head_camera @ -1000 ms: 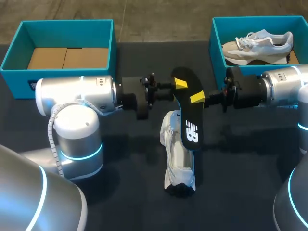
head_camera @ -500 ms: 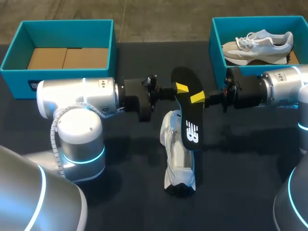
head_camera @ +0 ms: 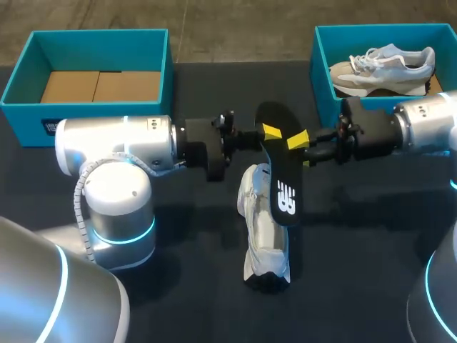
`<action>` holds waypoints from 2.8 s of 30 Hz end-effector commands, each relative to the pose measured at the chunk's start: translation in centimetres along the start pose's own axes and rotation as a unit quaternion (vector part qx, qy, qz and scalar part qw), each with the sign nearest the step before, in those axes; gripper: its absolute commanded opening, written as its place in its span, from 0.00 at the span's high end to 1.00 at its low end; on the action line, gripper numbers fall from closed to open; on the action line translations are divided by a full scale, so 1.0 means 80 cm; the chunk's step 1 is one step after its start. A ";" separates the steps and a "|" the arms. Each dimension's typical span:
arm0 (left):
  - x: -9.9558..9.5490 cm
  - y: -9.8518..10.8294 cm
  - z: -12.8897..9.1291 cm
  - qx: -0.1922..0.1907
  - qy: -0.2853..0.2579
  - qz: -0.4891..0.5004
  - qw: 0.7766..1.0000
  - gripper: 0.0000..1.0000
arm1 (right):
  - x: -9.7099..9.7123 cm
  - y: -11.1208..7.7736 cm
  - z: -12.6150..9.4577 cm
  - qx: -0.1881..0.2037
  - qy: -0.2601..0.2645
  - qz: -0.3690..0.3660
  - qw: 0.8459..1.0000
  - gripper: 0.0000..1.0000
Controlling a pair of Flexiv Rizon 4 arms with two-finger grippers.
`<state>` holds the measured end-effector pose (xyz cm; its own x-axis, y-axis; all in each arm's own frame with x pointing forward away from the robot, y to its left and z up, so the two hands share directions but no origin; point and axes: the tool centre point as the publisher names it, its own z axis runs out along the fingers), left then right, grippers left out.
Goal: Take the shoe out of the shoebox, open the shoe tongue, remove and reinsert the insole, then place the shoe into the shoebox
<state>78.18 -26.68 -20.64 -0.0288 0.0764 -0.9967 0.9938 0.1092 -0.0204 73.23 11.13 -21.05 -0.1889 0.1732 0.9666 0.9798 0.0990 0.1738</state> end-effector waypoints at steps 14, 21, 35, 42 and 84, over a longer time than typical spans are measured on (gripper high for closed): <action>0.003 -0.054 -0.059 0.049 0.025 -0.048 0.997 1.00 | -0.003 -0.051 -0.096 -0.010 -0.083 -0.076 0.994 0.00; 0.005 -0.064 -0.062 0.049 0.045 -0.048 0.997 1.00 | -0.005 -0.054 -0.100 -0.012 -0.082 -0.070 0.994 0.00; 0.005 -0.080 -0.059 0.045 0.055 -0.049 0.996 1.00 | 0.003 -0.063 -0.111 0.019 -0.109 -0.175 0.978 0.00; 0.011 -0.114 -0.062 0.047 0.058 -0.065 0.995 1.00 | -0.009 -0.090 -0.129 0.059 -0.143 -0.308 0.939 0.00; 0.029 -0.190 -0.080 0.069 0.015 -0.217 0.974 1.00 | -0.072 -0.138 -0.124 0.193 -0.263 -0.565 0.758 0.00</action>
<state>62.68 -22.89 -22.45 -0.4320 0.0752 -0.8987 0.9011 -0.0050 -0.4335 64.70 -0.54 -25.68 -0.9926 0.1143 0.0415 0.1135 0.7491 0.6526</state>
